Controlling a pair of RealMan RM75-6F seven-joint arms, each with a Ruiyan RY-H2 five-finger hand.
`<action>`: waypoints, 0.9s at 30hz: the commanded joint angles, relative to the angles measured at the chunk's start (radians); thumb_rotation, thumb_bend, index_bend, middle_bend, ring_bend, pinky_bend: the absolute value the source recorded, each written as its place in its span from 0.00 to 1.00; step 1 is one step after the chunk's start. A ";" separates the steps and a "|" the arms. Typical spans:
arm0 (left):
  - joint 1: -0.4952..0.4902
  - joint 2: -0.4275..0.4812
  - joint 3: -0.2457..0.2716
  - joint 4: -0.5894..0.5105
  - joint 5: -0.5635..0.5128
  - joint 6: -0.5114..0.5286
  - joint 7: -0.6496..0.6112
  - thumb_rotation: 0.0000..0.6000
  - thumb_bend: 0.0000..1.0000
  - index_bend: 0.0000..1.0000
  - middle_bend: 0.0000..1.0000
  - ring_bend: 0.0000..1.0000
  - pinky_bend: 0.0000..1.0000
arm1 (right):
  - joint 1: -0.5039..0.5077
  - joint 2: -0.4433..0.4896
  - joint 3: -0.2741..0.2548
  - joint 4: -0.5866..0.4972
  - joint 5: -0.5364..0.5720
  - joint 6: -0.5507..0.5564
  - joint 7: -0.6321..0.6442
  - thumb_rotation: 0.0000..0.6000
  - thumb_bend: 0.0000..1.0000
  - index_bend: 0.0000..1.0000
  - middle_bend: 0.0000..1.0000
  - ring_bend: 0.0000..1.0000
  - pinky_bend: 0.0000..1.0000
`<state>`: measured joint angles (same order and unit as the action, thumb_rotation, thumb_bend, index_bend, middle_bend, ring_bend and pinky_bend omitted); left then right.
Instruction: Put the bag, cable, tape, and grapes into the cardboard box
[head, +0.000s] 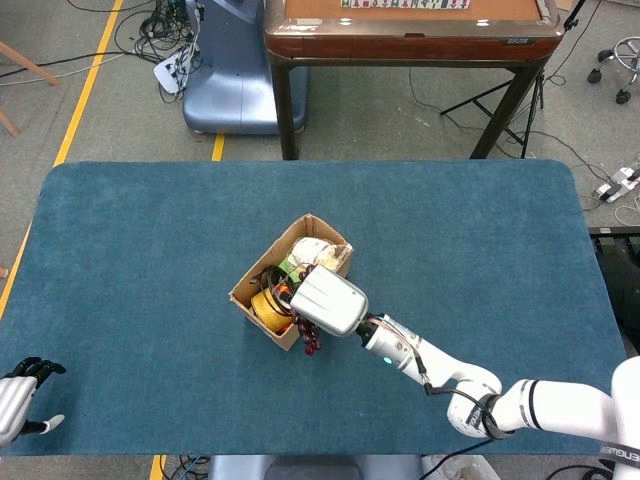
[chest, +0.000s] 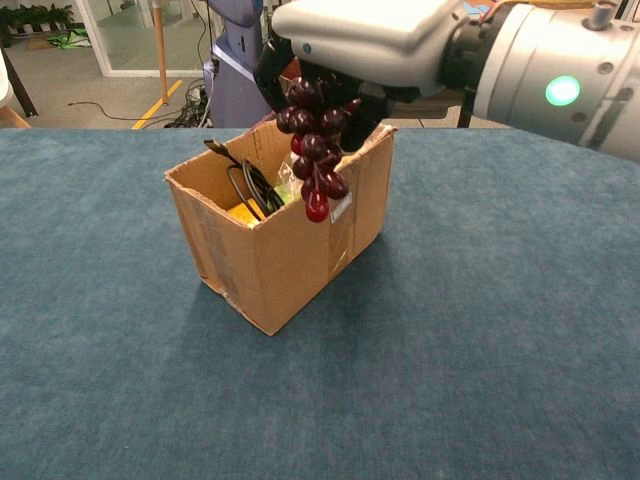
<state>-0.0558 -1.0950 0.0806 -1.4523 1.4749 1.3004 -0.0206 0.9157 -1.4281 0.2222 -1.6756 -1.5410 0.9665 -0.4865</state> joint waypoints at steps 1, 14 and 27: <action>0.000 0.000 0.000 0.000 0.000 -0.001 -0.001 1.00 0.10 0.32 0.29 0.16 0.40 | 0.031 -0.042 0.040 0.061 0.060 -0.023 0.019 1.00 0.44 0.80 1.00 1.00 1.00; 0.002 0.007 -0.001 -0.005 0.002 0.007 -0.011 1.00 0.10 0.32 0.29 0.16 0.40 | 0.095 -0.154 0.072 0.276 0.133 -0.034 0.098 1.00 0.01 0.40 1.00 1.00 1.00; 0.002 0.008 -0.001 -0.009 0.002 0.008 -0.005 1.00 0.10 0.32 0.29 0.16 0.40 | 0.043 -0.059 0.045 0.183 0.133 0.044 0.016 1.00 0.00 0.20 1.00 0.99 1.00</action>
<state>-0.0535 -1.0872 0.0797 -1.4617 1.4769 1.3085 -0.0251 0.9783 -1.5138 0.2751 -1.4630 -1.4144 0.9911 -0.4360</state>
